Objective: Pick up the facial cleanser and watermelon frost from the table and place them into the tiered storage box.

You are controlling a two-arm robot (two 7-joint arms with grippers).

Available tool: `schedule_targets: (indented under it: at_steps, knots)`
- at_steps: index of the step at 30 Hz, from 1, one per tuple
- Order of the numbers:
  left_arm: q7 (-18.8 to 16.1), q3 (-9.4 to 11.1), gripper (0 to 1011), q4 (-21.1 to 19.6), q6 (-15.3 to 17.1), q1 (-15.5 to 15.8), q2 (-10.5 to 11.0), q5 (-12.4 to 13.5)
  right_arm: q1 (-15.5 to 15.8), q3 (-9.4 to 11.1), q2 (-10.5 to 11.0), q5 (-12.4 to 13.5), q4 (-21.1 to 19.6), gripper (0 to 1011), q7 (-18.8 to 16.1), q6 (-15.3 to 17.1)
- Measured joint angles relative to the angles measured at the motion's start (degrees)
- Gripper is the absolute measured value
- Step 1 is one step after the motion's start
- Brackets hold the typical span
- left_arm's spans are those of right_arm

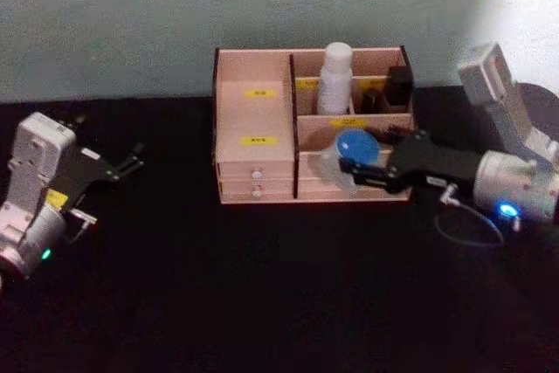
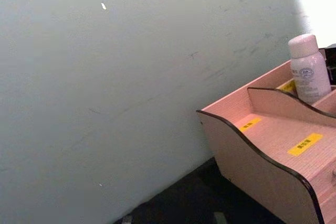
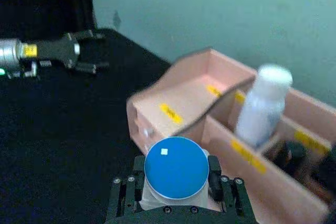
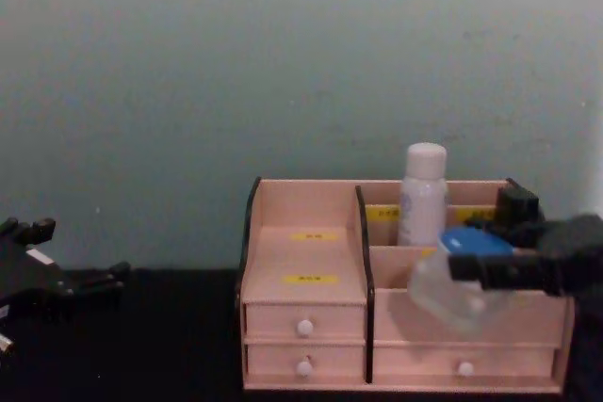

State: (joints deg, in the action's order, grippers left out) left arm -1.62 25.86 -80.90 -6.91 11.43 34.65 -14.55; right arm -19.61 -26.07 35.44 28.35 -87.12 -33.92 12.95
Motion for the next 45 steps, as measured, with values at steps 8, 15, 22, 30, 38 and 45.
schedule_targets:
  at_steps: [8, 15, 22, 30, 38, 45]
  knots:
    - [0.0, 0.0, 1001, 0.0, 0.0, 0.0, 0.0, 0.0, -6.8, -3.3, -3.7, -1.3, 4.9, 715, -2.1, -2.7]
    - [0.0, 0.0, 1001, 0.0, 0.0, 0.0, 0.0, 0.0, -12.1, -6.0, -7.0, -2.1, 10.6, 715, -4.5, -4.2]
    - [0.0, 0.0, 1001, 0.0, 0.0, 0.0, 0.0, 0.0, -16.7, -8.2, -10.4, -3.3, 16.7, 715, -5.9, -5.9]
    - [0.0, 0.0, 1001, 0.0, 0.0, 0.0, 0.0, 0.0, -20.4, -9.8, -13.4, -4.6, 22.3, 715, -6.7, -7.1]
    - [0.0, 0.0, 1001, 0.0, 0.0, 0.0, 0.0, 0.0, -23.1, -11.0, -16.0, -6.2, 27.3, 715, -7.1, -7.7]
    - [0.0, 0.0, 1001, 0.0, 0.0, 0.0, 0.0, 0.0, -24.2, -11.6, -17.5, -7.1, 30.0, 715, -7.4, -7.7]
